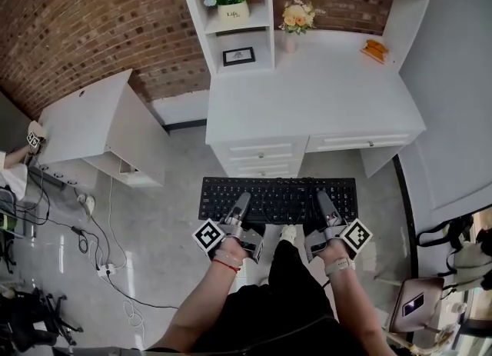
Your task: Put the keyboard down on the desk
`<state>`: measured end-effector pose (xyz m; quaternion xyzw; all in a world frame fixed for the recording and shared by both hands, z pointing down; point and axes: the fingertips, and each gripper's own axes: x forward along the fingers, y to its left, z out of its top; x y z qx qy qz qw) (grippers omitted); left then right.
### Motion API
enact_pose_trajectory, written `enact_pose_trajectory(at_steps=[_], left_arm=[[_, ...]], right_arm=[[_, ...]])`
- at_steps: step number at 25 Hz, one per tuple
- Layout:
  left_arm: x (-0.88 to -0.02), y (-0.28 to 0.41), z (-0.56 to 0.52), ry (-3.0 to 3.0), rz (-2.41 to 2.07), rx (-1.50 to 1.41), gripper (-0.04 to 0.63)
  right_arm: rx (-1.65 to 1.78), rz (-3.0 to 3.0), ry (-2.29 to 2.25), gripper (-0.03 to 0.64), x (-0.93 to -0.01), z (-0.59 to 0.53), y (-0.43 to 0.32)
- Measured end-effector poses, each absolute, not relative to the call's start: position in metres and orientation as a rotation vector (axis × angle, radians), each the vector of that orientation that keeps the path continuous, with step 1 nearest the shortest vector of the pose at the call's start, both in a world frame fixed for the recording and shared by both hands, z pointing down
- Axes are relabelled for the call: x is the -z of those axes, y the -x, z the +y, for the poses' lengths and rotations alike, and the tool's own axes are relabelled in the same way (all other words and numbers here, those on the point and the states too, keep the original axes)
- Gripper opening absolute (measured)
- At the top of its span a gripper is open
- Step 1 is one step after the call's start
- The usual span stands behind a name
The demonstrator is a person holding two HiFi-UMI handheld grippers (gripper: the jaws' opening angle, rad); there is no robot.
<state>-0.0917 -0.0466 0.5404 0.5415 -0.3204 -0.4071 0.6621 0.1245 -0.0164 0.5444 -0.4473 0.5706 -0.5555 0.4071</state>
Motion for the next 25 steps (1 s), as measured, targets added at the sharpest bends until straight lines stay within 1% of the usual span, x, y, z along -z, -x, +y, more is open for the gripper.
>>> enact_pose_trajectory(at_steps=[8, 25], left_arm=[[-0.531, 0.078, -0.118, -1.233, -0.751, 0.938, 0.069], [-0.564, 0.038, -0.217, -1.156, -0.804, 0.902, 0.071]], right_arm=[[1.432, 1.465, 1.086, 0.087, -0.533, -0.098, -0.138], [1.545, 1.431, 1.096, 0.084, -0.571, -0.205, -0.177]])
